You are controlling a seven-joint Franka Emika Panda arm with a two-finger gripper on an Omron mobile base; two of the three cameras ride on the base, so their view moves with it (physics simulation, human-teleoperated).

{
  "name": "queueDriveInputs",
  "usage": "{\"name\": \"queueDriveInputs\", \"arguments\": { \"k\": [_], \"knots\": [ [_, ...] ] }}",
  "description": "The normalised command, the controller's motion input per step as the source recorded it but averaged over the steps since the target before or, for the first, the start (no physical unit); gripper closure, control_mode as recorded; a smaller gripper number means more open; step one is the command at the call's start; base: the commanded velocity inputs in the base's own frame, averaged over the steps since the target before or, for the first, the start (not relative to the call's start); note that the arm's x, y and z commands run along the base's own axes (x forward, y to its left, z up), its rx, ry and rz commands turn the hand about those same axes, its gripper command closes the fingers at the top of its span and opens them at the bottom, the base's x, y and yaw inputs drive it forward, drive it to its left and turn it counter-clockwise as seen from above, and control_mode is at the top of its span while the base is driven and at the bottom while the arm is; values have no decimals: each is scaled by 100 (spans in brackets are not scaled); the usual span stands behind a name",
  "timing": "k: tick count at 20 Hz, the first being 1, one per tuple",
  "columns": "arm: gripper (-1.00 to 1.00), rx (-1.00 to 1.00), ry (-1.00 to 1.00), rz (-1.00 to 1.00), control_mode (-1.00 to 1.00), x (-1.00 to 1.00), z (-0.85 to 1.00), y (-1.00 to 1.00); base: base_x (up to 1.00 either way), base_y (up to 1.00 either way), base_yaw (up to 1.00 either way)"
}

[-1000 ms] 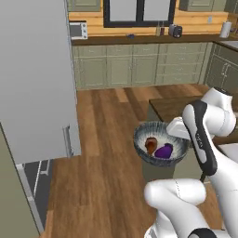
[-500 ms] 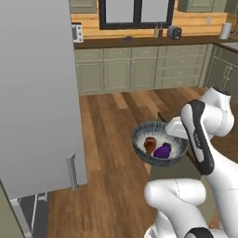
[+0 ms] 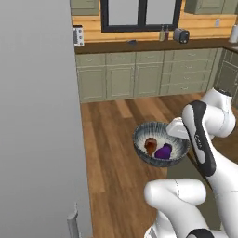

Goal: Pick the chicken drumstick and eggplant from their plates and place them in the bowl. Then put the bowl in the fridge.

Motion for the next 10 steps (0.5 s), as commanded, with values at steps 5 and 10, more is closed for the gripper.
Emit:
{"name": "queueDriveInputs", "arguments": {
  "k": [5,10],
  "knots": [
    [100,0,0,0,100,0,0,0,94,0,0],
    [100,0,0,0,100,0,0,0,98,0,3]
  ]
}}
